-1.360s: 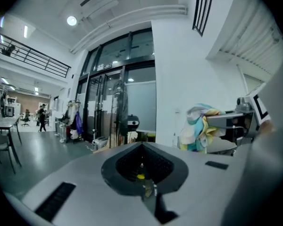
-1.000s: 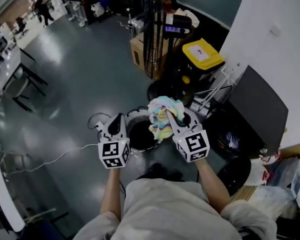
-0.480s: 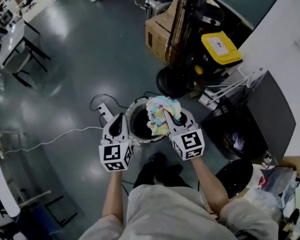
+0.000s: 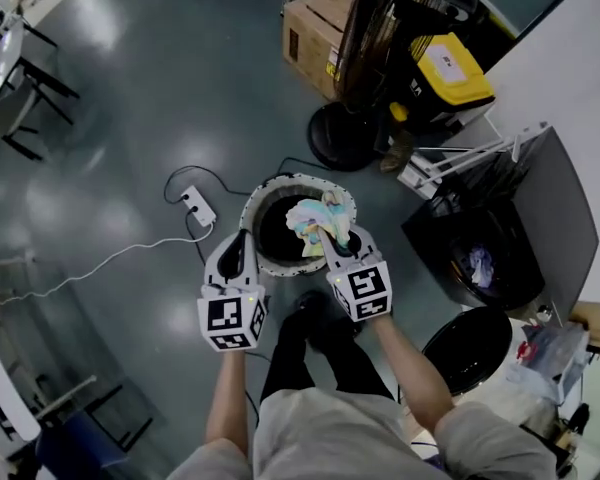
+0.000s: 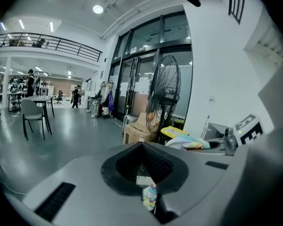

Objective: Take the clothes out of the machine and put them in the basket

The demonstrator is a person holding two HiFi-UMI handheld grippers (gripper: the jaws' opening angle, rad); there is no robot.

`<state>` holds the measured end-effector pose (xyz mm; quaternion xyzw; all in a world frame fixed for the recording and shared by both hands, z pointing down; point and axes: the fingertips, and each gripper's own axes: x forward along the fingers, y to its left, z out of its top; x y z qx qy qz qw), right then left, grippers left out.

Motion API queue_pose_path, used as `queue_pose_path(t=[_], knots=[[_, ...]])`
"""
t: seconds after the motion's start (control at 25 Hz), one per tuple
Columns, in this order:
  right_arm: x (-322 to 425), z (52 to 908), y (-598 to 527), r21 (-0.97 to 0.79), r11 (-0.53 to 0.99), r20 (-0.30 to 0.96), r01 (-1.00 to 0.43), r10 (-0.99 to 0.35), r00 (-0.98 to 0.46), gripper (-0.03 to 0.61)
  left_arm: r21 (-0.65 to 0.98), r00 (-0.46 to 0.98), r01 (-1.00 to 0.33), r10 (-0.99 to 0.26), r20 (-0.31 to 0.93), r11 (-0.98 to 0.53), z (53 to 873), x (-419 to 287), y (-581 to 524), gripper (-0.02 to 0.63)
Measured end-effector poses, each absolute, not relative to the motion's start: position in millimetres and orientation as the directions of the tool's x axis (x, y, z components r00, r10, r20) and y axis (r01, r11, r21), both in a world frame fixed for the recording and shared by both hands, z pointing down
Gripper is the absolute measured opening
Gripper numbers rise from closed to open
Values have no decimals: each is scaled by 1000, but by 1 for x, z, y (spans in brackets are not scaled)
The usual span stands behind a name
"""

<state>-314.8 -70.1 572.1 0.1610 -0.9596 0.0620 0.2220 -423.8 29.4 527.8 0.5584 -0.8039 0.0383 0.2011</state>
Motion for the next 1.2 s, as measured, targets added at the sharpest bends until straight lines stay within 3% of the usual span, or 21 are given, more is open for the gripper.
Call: queue_pose_path(t=[0.32, 0.36, 0.4, 0.44, 0.52, 0.8, 0.92, 1.2], knots=[[-326, 664, -76, -77, 930, 540, -358, -264, -800, 79, 168, -288, -910, -868, 405, 380, 570, -429, 32, 18], [-330, 678, -73, -87, 932, 559, -351, -246, -792, 97, 169, -287, -909, -867, 407, 381, 573, -432, 32, 18], [-333, 691, -71, -99, 933, 583, -345, -227, -780, 157, 168, -287, -910, -866, 409, 380, 575, -433, 33, 18], [-334, 705, -68, -110, 932, 610, -345, -211, -764, 271, 166, -286, -911, -867, 409, 378, 576, -433, 32, 18], [-331, 722, -66, -98, 927, 643, -361, -218, -734, 352, 161, -283, -914, -868, 408, 373, 575, -432, 31, 18], [-333, 718, -69, -70, 920, 611, -385, -266, -745, 367, 163, -263, -922, -878, 399, 350, 576, -436, 22, 18], [-326, 710, -77, -69, 910, 595, -409, -292, -749, 314, 165, -245, -928, -880, 406, 334, 579, -427, 15, 18], [-291, 692, -102, -68, 872, 554, -486, -372, -745, 35, 159, -185, -950, -893, 411, 270, 582, -395, -14, 18]])
